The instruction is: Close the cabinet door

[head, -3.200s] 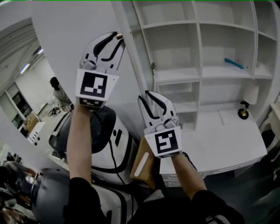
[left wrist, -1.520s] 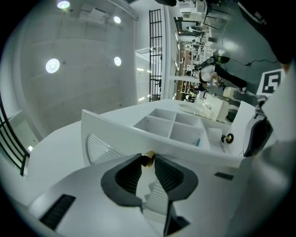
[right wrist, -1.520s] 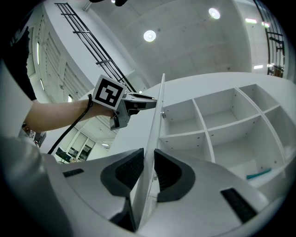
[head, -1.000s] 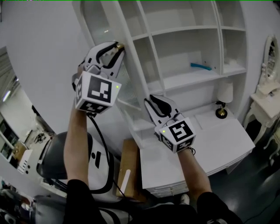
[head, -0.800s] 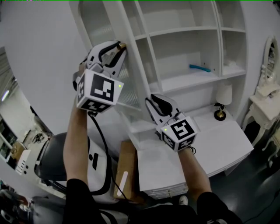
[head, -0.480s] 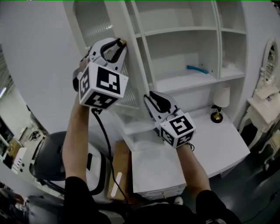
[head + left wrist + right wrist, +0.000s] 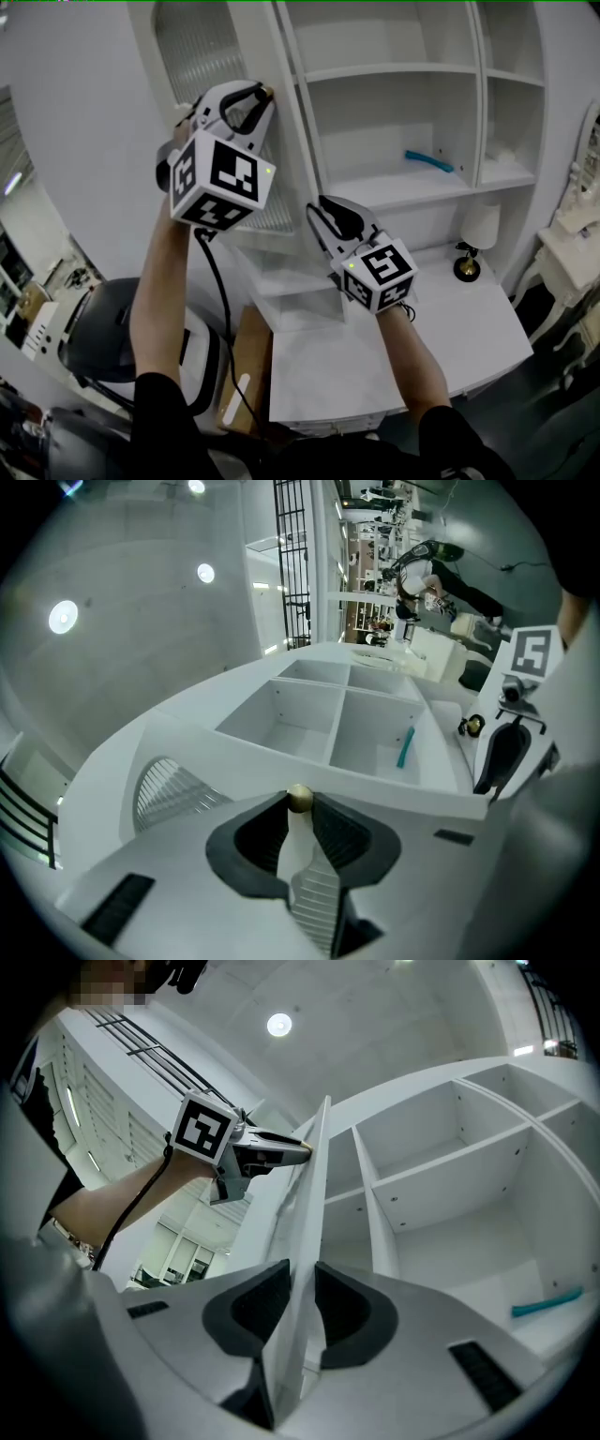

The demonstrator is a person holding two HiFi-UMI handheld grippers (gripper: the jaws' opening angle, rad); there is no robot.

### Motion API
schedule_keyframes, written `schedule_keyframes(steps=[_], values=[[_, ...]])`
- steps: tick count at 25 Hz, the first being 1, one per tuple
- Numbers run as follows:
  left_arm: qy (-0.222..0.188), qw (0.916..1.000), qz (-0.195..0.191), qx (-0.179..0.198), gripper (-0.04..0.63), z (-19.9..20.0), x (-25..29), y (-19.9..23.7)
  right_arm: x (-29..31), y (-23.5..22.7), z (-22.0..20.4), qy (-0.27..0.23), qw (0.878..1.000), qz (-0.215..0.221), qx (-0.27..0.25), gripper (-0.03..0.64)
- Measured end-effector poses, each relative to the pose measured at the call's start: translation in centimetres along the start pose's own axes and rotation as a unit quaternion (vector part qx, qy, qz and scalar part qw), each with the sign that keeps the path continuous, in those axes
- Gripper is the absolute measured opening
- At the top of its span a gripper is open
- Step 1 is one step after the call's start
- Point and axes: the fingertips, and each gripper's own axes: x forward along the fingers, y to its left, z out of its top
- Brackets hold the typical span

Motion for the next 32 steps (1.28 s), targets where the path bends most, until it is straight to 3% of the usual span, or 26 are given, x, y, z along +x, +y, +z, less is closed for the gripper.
schedule_keyframes(steps=[9,25,32], values=[[0.015,0.9999,0.003,0.003,0.089,-0.4,2.5,-0.4,1.2,-2.3,-0.9,0.001,1.0,0.021,0.009,0.095],[0.035,0.9993,0.001,0.011,0.087,-1.4,5.9,-0.8,3.3,-5.2,-2.4,0.005,1.0,0.008,-0.001,0.095],[0.042,0.9991,0.001,0.012,0.087,-2.0,7.5,-1.1,4.1,-6.2,-2.9,0.007,0.997,-0.019,-0.074,0.094]])
